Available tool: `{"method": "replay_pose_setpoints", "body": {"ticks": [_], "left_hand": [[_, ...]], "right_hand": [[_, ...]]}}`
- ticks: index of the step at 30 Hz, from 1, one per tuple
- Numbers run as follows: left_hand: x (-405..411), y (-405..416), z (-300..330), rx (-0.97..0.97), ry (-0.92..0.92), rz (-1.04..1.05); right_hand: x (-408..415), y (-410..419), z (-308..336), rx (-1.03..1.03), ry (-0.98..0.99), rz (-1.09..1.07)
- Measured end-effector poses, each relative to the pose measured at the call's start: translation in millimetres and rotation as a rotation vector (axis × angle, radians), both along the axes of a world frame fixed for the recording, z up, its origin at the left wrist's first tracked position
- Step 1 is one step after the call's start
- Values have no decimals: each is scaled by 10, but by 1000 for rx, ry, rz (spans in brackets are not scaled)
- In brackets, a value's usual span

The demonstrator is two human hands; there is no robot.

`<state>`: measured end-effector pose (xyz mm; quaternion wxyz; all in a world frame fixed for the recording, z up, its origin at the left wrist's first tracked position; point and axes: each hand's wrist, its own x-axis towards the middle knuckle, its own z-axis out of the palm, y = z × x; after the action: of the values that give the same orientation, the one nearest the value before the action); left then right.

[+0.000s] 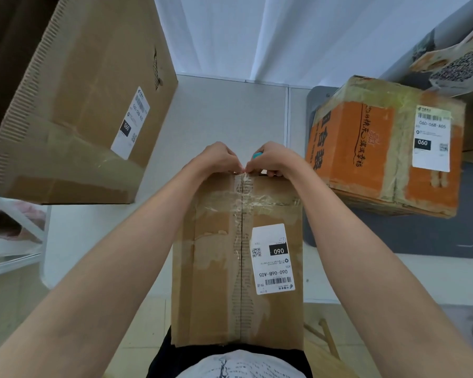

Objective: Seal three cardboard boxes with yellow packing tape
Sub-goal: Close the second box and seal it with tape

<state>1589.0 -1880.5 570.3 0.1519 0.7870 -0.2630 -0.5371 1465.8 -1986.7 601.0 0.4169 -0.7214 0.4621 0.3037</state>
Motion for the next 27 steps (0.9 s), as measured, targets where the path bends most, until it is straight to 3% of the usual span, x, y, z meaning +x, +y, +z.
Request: {"method": "replay_pose_setpoints", "body": {"ticks": [6, 10, 15, 22, 27], "left_hand": [[28, 7, 55, 82, 20, -80], [-19, 72, 54, -76, 12, -40], [-74, 255, 37, -304, -145, -65], [-77, 396, 117, -363, -257, -221], [-125, 459, 141, -336, -264, -183]], "right_hand": [[-13, -34, -41, 14, -3, 44], [-9, -17, -104, 20, -36, -14], [-22, 19, -132, -18, -57, -47], [-85, 65, -56, -35, -148, -34], [-204, 119, 73, -46, -207, 43]]}}
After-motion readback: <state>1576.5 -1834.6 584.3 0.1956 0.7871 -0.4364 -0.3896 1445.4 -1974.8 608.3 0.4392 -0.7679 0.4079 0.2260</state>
